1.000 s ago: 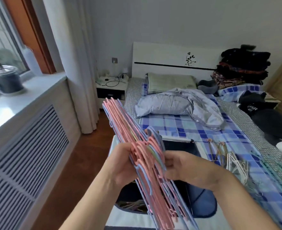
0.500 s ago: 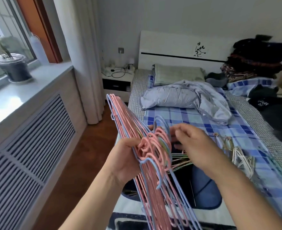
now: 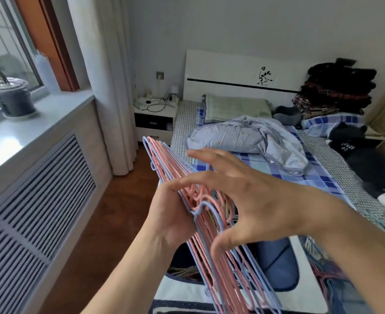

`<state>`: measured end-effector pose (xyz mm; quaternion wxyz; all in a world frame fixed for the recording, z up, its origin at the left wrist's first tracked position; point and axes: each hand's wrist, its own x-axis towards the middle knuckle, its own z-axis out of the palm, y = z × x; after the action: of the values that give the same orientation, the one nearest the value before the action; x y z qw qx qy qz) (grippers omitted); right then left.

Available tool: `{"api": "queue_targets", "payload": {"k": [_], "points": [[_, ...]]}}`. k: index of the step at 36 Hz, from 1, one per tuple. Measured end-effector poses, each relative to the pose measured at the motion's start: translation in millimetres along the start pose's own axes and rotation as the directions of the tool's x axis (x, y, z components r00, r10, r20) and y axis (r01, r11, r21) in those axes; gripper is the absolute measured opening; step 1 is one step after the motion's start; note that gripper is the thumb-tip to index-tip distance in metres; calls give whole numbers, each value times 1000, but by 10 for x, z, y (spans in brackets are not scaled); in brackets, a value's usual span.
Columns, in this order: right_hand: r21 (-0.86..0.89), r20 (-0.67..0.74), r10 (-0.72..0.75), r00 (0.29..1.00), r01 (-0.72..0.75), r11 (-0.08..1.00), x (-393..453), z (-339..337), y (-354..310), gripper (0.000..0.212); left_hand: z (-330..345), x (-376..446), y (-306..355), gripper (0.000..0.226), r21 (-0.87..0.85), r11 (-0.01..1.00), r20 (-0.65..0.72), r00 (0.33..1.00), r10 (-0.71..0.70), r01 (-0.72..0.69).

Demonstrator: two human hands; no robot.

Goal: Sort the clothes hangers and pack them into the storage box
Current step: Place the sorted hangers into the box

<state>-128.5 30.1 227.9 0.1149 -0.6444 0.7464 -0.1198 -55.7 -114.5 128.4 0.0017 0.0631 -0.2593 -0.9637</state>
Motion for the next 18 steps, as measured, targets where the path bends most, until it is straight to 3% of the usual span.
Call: {"api": "queue_targets", "payload": {"k": [3, 6, 9, 14, 18], "points": [[19, -142, -25, 990, 28, 999, 102, 3, 118, 61, -8, 21, 18, 41, -95, 995, -46, 999, 1, -5], [12, -360, -59, 931, 68, 998, 181, 64, 263, 34, -38, 23, -8, 45, -113, 993, -33, 999, 11, -14], [87, -454, -24, 891, 71, 994, 178, 130, 352, 28, -80, 12, -16, 47, -95, 995, -18, 1000, 18, -20], [112, -470, -93, 878, 164, 980, 166, 279, 298, 33, -14, 9, -42, 40, -89, 993, -138, 988, 71, -84], [-33, -608, -146, 781, 159, 987, 246, 439, 150, 20, 69, 35, -113, 36, 53, 992, -131, 985, 116, -110]]}}
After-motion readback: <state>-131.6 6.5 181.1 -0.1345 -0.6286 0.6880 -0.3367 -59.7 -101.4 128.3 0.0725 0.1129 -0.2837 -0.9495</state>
